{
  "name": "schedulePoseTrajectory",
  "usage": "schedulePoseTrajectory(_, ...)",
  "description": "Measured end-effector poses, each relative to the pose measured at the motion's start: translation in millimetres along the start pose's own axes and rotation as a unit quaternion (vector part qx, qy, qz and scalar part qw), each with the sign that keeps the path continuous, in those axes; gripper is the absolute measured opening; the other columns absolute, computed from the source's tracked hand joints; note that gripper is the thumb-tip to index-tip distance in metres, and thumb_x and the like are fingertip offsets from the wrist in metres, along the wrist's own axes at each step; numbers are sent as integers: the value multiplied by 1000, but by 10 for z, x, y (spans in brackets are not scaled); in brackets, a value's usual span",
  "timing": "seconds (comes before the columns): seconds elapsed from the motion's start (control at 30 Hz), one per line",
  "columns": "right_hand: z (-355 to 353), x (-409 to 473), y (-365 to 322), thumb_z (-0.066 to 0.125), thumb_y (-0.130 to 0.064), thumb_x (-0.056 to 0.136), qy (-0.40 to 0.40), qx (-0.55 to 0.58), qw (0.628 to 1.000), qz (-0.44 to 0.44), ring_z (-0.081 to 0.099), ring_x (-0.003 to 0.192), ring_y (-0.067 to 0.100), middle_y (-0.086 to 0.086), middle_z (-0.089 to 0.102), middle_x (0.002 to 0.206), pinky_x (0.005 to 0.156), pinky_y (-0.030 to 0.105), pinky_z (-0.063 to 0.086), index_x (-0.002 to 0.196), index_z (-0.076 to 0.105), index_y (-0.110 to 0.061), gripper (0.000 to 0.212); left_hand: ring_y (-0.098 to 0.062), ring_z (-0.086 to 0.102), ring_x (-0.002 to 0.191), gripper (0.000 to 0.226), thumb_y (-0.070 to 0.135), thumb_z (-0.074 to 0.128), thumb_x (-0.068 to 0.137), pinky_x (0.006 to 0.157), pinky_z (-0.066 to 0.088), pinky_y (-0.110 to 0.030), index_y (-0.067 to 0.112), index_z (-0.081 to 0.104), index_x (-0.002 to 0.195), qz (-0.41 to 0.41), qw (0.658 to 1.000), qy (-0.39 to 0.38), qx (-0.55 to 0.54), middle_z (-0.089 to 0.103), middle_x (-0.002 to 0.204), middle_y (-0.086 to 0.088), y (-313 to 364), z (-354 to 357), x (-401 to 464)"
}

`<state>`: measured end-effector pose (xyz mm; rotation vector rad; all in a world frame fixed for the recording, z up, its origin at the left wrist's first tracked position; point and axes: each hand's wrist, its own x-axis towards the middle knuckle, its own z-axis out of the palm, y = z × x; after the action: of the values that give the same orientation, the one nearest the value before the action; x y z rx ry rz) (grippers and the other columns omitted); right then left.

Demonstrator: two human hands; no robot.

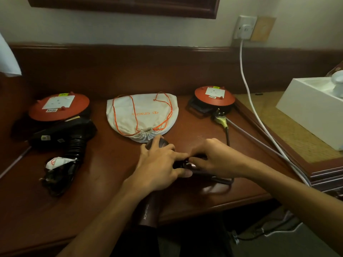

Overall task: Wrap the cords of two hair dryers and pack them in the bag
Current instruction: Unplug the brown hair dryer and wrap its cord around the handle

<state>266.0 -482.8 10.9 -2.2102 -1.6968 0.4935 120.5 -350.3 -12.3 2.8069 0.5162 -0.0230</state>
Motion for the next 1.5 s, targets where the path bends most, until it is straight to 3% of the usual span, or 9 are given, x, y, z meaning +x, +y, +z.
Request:
schedulePoseTrajectory(0.17,-16,-270,-85,61,-17,96,55,38,998,-12,63,60,14,-8,67,68,54,40,52,82,70,-40,28,-19,17,143,51,78,55,81,108,24,-53,59,54,128,-14,993,100,-64,55,113,23,-117,117,-29)
schedulePoseTrajectory(0.27,19,-408,-132,59,-19,99,95,43,994,-27,66,62,17,-9,70,73,57,43,54,112,73,-39,27,-12,23,135,41,72,64,78,102,29,-48,64,53,117,-20,976,168,-140,57,100,26,-213,160,-43)
schedulePoseTrajectory(0.43,377,-420,-223,62,-15,99,166,126,975,-82,61,62,10,-13,67,75,55,24,48,121,72,-29,28,-10,28,130,46,67,64,71,102,32,-40,68,52,115,-19,948,203,-246,64,102,23,-384,176,-55)
schedulePoseTrajectory(0.7,866,-269,-72,67,-4,94,267,140,946,-120,68,102,3,-1,67,123,80,19,54,137,63,-23,47,-3,28,136,45,58,71,68,114,23,-34,55,69,114,44,914,129,-382,61,111,28,-617,94,-146)
schedulePoseTrajectory(0.87,992,-256,-82,63,-10,98,296,153,935,-122,66,116,7,1,60,143,90,24,57,138,62,-23,42,6,26,134,48,76,69,64,102,23,-15,58,69,108,5,912,217,-349,66,108,28,-553,217,-129)
schedulePoseTrajectory(1.1,1017,-267,-88,65,-5,94,284,161,939,-109,58,94,-23,1,68,131,85,11,52,136,62,-15,43,-2,27,135,50,81,64,64,108,22,-30,59,68,109,17,927,189,-322,66,105,29,-569,202,-58)
schedulePoseTrajectory(1.23,875,-343,-13,68,-4,94,239,206,944,-90,69,87,-9,-6,74,121,79,19,56,131,68,-18,40,4,27,133,50,81,66,65,105,22,-25,57,70,109,32,928,186,-320,67,102,24,-543,204,-63)
schedulePoseTrajectory(1.37,703,-413,71,70,-22,93,156,240,958,-15,63,54,8,-1,76,79,53,26,52,102,79,-24,14,7,31,130,47,75,72,65,103,24,-19,52,73,106,35,915,194,-351,69,98,18,-557,188,-71)
schedulePoseTrajectory(1.5,577,-206,397,72,-38,89,82,245,965,37,60,54,15,1,71,70,54,25,46,90,76,-10,28,-10,39,130,38,55,85,69,115,31,-42,45,77,105,52,908,180,-374,67,97,18,-579,144,-103)
